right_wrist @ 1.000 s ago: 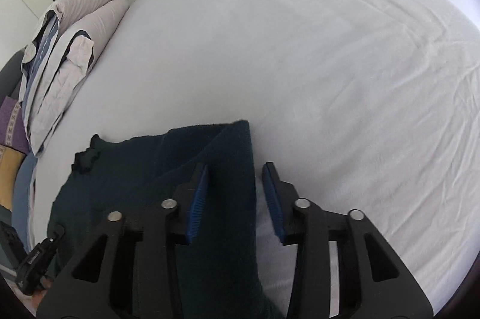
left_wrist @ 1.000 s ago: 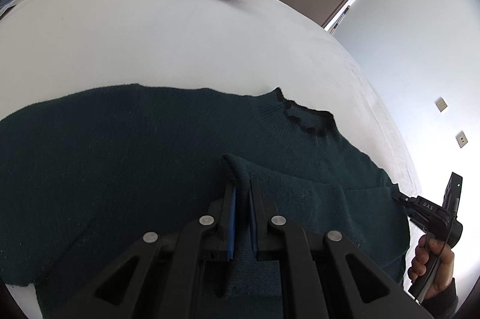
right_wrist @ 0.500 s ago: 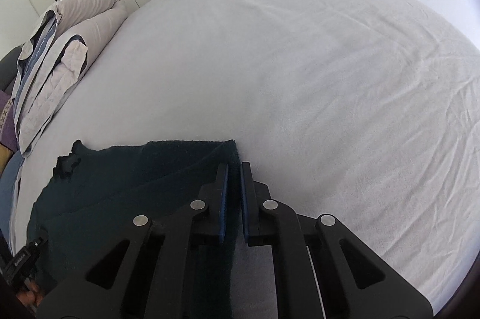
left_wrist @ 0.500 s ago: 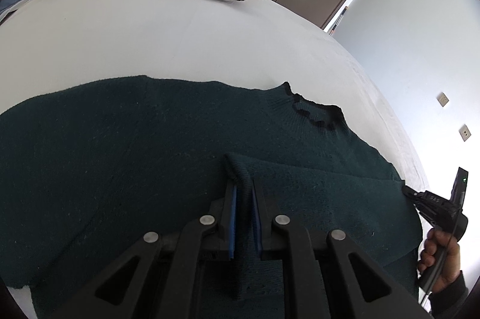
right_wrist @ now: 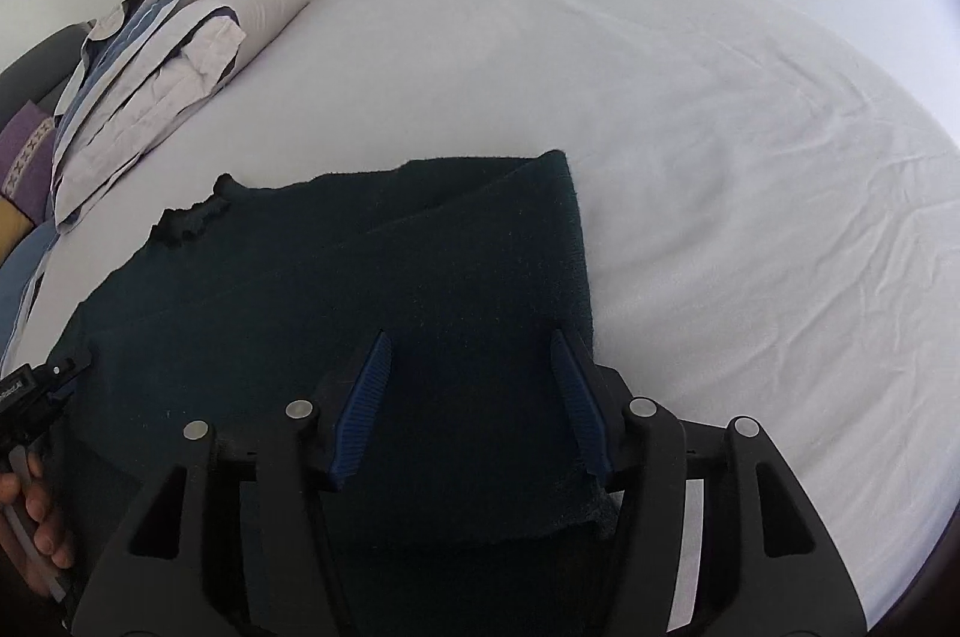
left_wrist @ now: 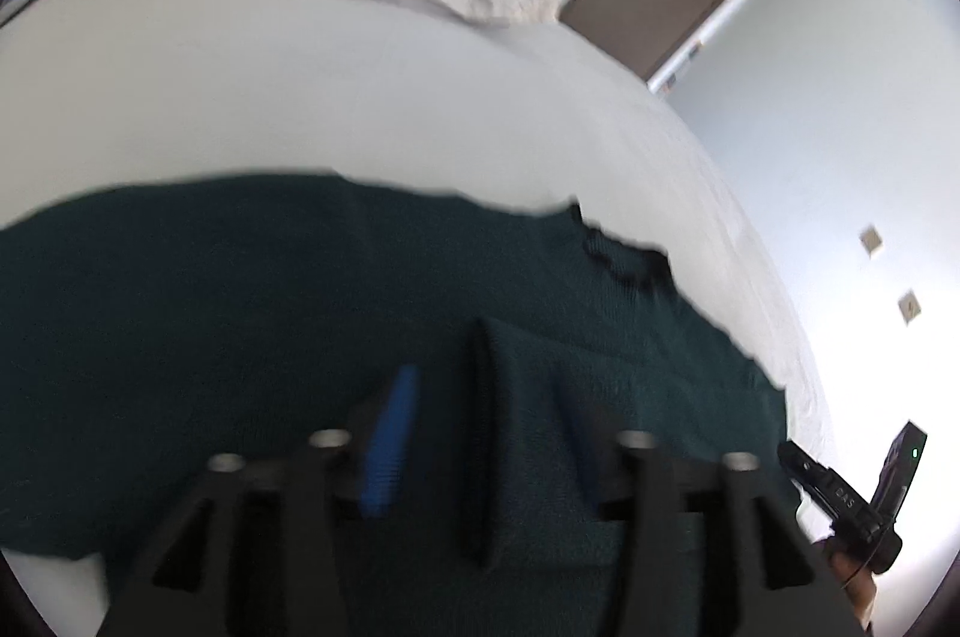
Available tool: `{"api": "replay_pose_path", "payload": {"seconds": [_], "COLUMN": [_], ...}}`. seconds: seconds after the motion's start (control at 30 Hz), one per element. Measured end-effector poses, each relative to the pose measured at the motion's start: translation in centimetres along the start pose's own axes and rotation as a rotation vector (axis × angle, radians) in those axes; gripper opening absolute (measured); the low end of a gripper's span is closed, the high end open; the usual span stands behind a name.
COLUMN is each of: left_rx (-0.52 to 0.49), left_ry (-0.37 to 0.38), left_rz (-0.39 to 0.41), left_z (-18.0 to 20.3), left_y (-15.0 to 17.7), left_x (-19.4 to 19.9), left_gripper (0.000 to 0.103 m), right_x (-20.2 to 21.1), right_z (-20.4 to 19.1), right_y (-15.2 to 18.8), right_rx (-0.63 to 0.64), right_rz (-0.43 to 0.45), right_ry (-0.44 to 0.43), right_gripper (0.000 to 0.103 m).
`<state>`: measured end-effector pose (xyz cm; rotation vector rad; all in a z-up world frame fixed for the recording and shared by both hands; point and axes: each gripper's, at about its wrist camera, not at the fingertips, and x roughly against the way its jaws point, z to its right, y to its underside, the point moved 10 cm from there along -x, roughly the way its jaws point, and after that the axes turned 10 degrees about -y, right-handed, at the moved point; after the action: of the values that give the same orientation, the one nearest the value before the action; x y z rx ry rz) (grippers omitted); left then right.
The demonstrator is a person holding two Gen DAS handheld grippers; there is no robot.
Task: Fold small clothes
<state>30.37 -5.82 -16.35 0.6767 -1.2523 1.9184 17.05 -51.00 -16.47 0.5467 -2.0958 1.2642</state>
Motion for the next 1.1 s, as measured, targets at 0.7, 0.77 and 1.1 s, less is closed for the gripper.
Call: {"api": "replay_pose_path", "payload": {"seconds": [0.7,0.77,1.1], "left_rx": [1.037,1.084,1.014], "left_ry": [-0.082,-0.069,-0.164], "left_rz": [0.309,0.307,0.3], "left_z": [-38.4,-40.0,-40.9], "left_y": [4.7,4.8,2.1], "left_x": [20.4,19.5,18.3], "left_gripper": [0.075,0.074,0.008], "right_x": [10.9,11.0,10.9], "right_z": [-17.0,-17.8,-18.5], "right_y": [10.3,11.1,11.8], "right_rx": [0.051,0.056,0.065], "right_rz": [0.019,0.013,0.002], "right_ry": [-0.263,-0.266,-0.274], "right_gripper": [0.054,0.054,0.054]}}
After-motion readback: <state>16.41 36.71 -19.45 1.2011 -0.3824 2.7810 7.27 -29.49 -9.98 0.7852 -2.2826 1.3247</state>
